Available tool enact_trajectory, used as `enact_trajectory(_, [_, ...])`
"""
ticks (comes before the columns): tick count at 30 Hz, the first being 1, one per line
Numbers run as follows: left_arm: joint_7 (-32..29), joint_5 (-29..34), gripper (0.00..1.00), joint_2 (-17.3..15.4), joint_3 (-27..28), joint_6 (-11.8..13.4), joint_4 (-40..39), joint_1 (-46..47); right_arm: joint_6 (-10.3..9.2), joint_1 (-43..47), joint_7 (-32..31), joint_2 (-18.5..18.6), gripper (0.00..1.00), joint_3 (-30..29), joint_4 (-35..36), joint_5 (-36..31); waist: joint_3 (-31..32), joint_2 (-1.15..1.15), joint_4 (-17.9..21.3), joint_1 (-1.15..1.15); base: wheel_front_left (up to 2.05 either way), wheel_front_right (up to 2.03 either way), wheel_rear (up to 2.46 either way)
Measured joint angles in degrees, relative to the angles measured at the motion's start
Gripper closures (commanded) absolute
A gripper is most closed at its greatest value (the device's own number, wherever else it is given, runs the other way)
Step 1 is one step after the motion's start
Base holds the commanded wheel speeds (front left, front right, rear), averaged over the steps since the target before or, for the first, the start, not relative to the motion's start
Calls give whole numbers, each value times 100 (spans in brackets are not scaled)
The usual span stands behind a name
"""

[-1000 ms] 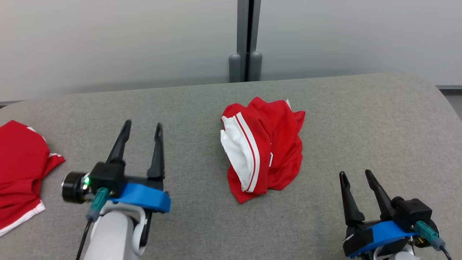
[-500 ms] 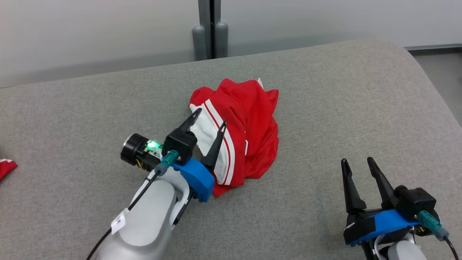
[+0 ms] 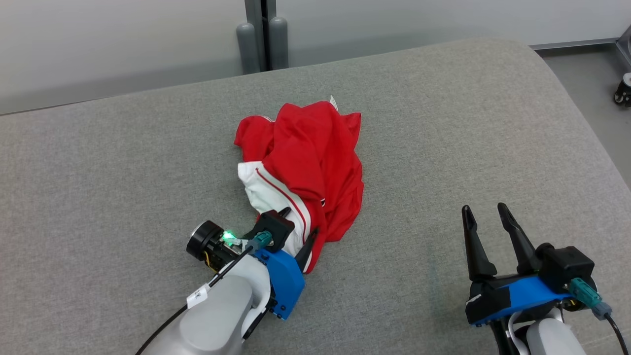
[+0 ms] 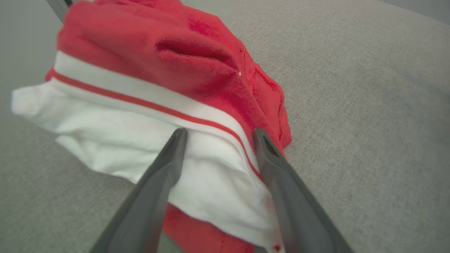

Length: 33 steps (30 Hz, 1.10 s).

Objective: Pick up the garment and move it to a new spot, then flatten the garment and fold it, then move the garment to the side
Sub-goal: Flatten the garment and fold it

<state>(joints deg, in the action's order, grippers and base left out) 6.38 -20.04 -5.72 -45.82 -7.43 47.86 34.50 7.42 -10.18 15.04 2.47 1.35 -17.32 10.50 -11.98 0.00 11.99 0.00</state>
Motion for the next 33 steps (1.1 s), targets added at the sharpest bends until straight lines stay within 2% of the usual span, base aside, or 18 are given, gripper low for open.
enact_trajectory(1, [-26,-76,0,8,-56,0,55,5,0,0,0,1,0,-9,1,0,6,0,14,0,0,0,0])
enact_trajectory(2, [-24,-129,56,18,-114,0,115,7,0,2,0,1,0,-14,1,-1,14,0,24,0,0,0,0])
enact_trajectory(3, [-11,-174,100,25,-147,0,169,20,0,8,0,0,0,-22,1,-1,23,0,31,0,0,0,0])
enact_trajectory(8, [274,-385,100,53,-283,0,350,108,0,64,0,2,0,-134,-8,-35,151,0,-64,0,0,0,0])
enact_trajectory(13, [711,-627,100,-31,68,73,275,180,0,172,0,0,0,-103,-9,-35,385,0,-325,0,0,0,0])
enact_trajectory(18, [844,-765,100,-423,470,332,-183,-58,0,308,0,1,0,-90,-31,-35,623,-2,-670,-1,0,0,0])
enact_trajectory(26, [864,-978,100,-1239,1223,829,-1348,-1193,0,405,0,-1,0,-77,-43,-35,718,-2,-1105,-1,0,0,0])
enact_trajectory(31, [867,-1239,100,-1515,1669,1155,-1816,-2202,0,444,0,0,0,-76,-52,-32,634,-1,-1256,-1,0,0,0])
enact_trajectory(33, [868,-1362,100,-1529,1835,1229,-1981,-2515,0,444,0,-1,0,-89,-58,-32,597,-2,-1302,0,0,0,0])
